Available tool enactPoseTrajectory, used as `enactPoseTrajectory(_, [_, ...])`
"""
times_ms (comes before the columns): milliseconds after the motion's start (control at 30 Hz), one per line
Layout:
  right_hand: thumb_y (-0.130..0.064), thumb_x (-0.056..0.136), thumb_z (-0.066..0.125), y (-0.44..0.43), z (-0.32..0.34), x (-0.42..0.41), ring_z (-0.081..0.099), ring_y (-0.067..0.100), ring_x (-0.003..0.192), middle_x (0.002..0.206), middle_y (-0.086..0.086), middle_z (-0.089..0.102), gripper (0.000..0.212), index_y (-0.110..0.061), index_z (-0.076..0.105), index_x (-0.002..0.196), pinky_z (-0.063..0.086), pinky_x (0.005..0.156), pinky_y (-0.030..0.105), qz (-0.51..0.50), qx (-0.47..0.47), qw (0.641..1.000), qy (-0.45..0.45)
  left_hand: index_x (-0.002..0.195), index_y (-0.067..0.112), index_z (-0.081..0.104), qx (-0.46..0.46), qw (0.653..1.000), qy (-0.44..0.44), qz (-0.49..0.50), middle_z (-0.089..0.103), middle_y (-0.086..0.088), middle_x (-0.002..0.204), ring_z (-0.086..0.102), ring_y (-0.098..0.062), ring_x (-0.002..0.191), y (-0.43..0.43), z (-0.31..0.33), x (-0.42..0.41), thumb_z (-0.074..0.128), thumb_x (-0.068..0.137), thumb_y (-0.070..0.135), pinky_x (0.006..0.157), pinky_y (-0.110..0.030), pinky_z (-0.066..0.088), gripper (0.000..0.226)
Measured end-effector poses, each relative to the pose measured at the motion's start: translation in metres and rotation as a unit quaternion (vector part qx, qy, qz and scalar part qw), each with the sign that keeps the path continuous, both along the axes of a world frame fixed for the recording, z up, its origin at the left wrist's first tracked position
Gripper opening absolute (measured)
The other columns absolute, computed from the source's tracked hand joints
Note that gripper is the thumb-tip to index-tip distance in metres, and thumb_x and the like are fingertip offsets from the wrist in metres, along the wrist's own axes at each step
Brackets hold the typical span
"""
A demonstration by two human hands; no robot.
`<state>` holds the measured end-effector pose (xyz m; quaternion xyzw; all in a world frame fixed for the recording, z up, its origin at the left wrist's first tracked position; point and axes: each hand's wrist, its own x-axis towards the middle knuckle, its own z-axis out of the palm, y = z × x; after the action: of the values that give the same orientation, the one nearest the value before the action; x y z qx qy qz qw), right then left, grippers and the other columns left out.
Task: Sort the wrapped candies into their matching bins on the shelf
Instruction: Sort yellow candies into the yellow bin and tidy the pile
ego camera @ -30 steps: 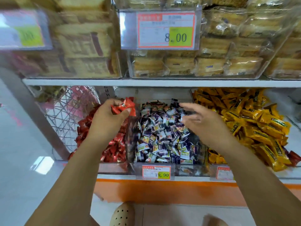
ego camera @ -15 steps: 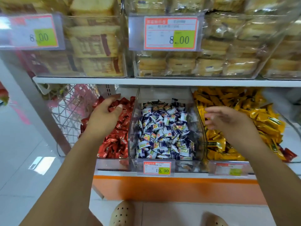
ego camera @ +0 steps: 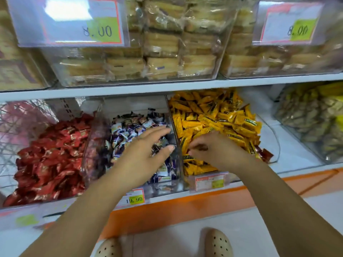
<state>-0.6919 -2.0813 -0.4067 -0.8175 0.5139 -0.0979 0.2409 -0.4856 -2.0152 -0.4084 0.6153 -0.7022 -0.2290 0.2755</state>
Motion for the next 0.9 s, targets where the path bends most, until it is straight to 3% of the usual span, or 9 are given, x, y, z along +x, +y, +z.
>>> enactPoseTrajectory(100, [-0.048, 0.083, 0.065, 0.000, -0.008, 0.014, 0.033, 0.021, 0.129, 0.125, -0.004, 0.056, 0.057, -0.043, 0.041, 0.135, 0.042, 0.090, 0.036, 0.007, -0.049, 0.996, 0.072, 0.146, 0.046, 0.022, 0.031, 0.998, -0.007, -0.047, 0.008, 0.026, 0.155, 0.010, 0.003, 0.141, -0.008, -0.008, -0.013, 0.045, 0.088, 0.055, 0.116, -0.026, 0.017, 0.063])
enactPoseTrajectory(200, [-0.047, 0.083, 0.065, -0.002, -0.015, 0.024, 0.036, 0.027, 0.127, 0.129, -0.001, 0.047, 0.073, -0.039, 0.023, 0.142, 0.041, 0.079, 0.034, 0.021, -0.124, 0.979, 0.157, 0.146, 0.049, 0.018, 0.051, 0.997, -0.022, -0.057, -0.002, 0.031, 0.154, 0.003, 0.004, 0.141, -0.017, -0.012, -0.014, 0.049, 0.089, 0.053, 0.116, -0.029, 0.018, 0.065])
enactPoseTrajectory(300, [-0.037, 0.088, 0.062, -0.007, -0.023, 0.023, 0.051, 0.025, 0.111, 0.114, -0.002, 0.055, 0.055, -0.035, 0.035, 0.136, 0.037, 0.066, 0.029, 0.012, -0.195, 0.976, 0.100, 0.143, 0.053, 0.020, 0.050, 0.996, -0.037, -0.062, -0.003, 0.031, 0.153, 0.002, 0.004, 0.141, -0.020, -0.011, -0.012, 0.051, 0.086, 0.056, 0.110, -0.023, 0.012, 0.065])
enactPoseTrajectory(400, [-0.033, 0.089, 0.063, -0.013, -0.023, 0.021, 0.060, 0.019, 0.102, 0.111, -0.005, 0.064, 0.039, -0.037, 0.051, 0.126, 0.047, 0.069, 0.030, -0.021, -0.224, 0.974, 0.003, 0.139, 0.057, 0.026, 0.055, 0.996, -0.032, -0.057, 0.000, 0.033, 0.152, 0.004, 0.002, 0.142, -0.021, -0.009, -0.010, 0.051, 0.079, 0.063, 0.110, -0.026, 0.016, 0.066])
enactPoseTrajectory(633, [-0.029, 0.087, 0.067, -0.029, -0.020, 0.016, 0.054, 0.013, 0.094, 0.095, -0.006, 0.065, 0.030, -0.029, 0.056, 0.115, 0.044, 0.070, 0.031, -0.073, -0.204, 0.973, -0.080, 0.136, 0.061, 0.026, 0.077, 0.995, -0.030, -0.055, 0.003, 0.031, 0.154, 0.006, 0.000, 0.143, -0.019, -0.007, -0.007, 0.050, 0.076, 0.067, 0.111, -0.030, 0.014, 0.065])
enactPoseTrajectory(767, [-0.026, 0.087, 0.067, -0.034, -0.023, 0.014, 0.047, 0.012, 0.100, 0.093, -0.009, 0.058, 0.017, -0.022, 0.059, 0.102, 0.037, 0.072, 0.028, -0.084, -0.213, 0.969, -0.095, 0.135, 0.062, 0.026, 0.084, 0.994, -0.028, -0.056, 0.003, 0.031, 0.154, 0.005, -0.001, 0.143, -0.019, -0.006, -0.006, 0.049, 0.073, 0.069, 0.111, -0.031, 0.014, 0.067])
enactPoseTrajectory(833, [-0.021, 0.088, 0.067, -0.038, -0.027, 0.015, 0.046, 0.018, 0.105, 0.098, -0.007, 0.060, 0.005, -0.020, 0.065, 0.093, 0.039, 0.080, 0.029, -0.077, -0.239, 0.966, -0.068, 0.136, 0.062, 0.025, 0.084, 0.995, -0.026, -0.053, 0.002, 0.031, 0.154, 0.004, -0.001, 0.143, -0.018, -0.006, -0.007, 0.051, 0.075, 0.066, 0.111, -0.030, 0.013, 0.066])
enactPoseTrajectory(900, [-0.014, 0.087, 0.065, -0.040, -0.029, 0.014, 0.042, 0.022, 0.110, 0.110, -0.004, 0.058, 0.008, -0.018, 0.071, 0.090, 0.042, 0.089, 0.034, -0.053, -0.245, 0.968, -0.026, 0.136, 0.062, 0.025, 0.081, 0.995, -0.023, -0.054, 0.002, 0.031, 0.154, 0.003, 0.000, 0.142, -0.018, -0.006, -0.006, 0.053, 0.077, 0.064, 0.111, -0.030, 0.013, 0.065])
